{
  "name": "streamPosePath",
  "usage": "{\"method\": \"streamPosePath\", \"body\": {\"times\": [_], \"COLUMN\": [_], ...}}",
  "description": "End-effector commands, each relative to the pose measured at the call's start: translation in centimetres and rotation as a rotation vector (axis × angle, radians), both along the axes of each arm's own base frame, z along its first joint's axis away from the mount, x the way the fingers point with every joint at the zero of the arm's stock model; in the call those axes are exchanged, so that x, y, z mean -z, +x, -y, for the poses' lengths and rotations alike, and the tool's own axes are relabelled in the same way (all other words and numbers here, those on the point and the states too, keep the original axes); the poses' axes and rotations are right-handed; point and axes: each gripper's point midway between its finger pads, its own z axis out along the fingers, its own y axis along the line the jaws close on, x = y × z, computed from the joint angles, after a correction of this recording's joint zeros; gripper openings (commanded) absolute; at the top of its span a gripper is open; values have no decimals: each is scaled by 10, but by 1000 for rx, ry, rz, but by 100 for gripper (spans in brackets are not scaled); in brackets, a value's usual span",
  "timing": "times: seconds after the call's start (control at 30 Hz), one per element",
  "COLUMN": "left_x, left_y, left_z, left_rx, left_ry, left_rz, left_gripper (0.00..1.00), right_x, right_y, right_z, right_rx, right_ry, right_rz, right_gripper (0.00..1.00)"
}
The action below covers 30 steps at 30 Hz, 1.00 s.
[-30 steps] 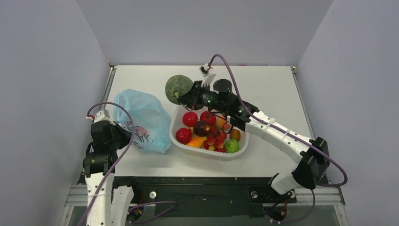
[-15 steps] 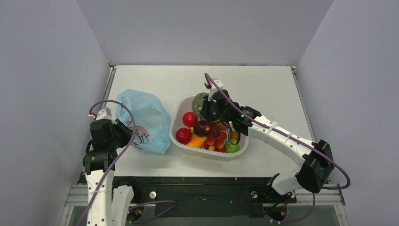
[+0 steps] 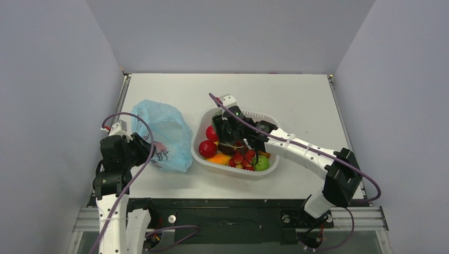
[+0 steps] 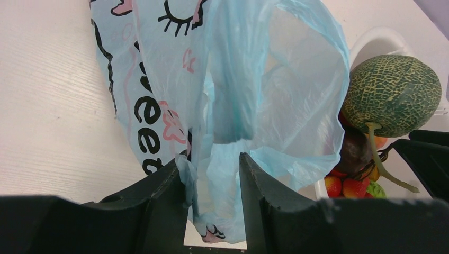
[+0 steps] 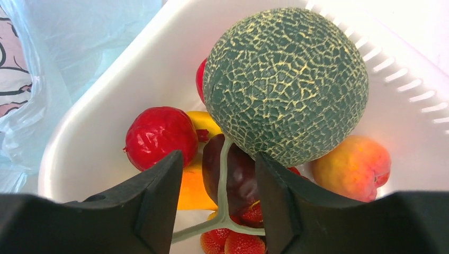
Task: Take the fake fruits out of the plastic bag
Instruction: Place the fake fruit in the bin, then reset both arms
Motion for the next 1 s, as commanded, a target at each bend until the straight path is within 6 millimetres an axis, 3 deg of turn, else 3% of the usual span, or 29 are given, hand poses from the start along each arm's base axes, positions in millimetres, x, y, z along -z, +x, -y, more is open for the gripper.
{"method": "streamPosePath", "body": {"times": [0.0, 0.27, 0.43, 0.53, 0.6, 0.63, 0.8, 0.97], "left_x": [-23, -54, -91, -126, -151, -159, -233, -282], "left_y": [6, -7, -18, -25, -26, -25, -19, -14], "left_z": [0, -9, -28, -38, -39, -38, -9, 14], "left_rx": [13, -68, -169, -220, -218, -211, -67, 49], "left_ry": [17, 30, 98, 145, 162, 165, 117, 57], "left_rz": [96, 123, 196, 291, 356, 373, 628, 799], "left_gripper": [35, 36, 47, 53, 54, 55, 58, 59], "right_x": [-39, -72, -98, -114, -134, -135, -172, -205], "right_y": [6, 2, -6, -12, -21, -23, -45, -71], "right_z": [0, 29, 54, 66, 85, 91, 156, 217], "right_rx": [12, 55, 107, 131, 164, 179, 336, 460], "right_ry": [-7, -10, 42, 88, 133, 138, 237, 328], "right_rz": [126, 221, 282, 313, 358, 363, 477, 593], "right_gripper": [51, 62, 64, 65, 67, 68, 75, 83]}}
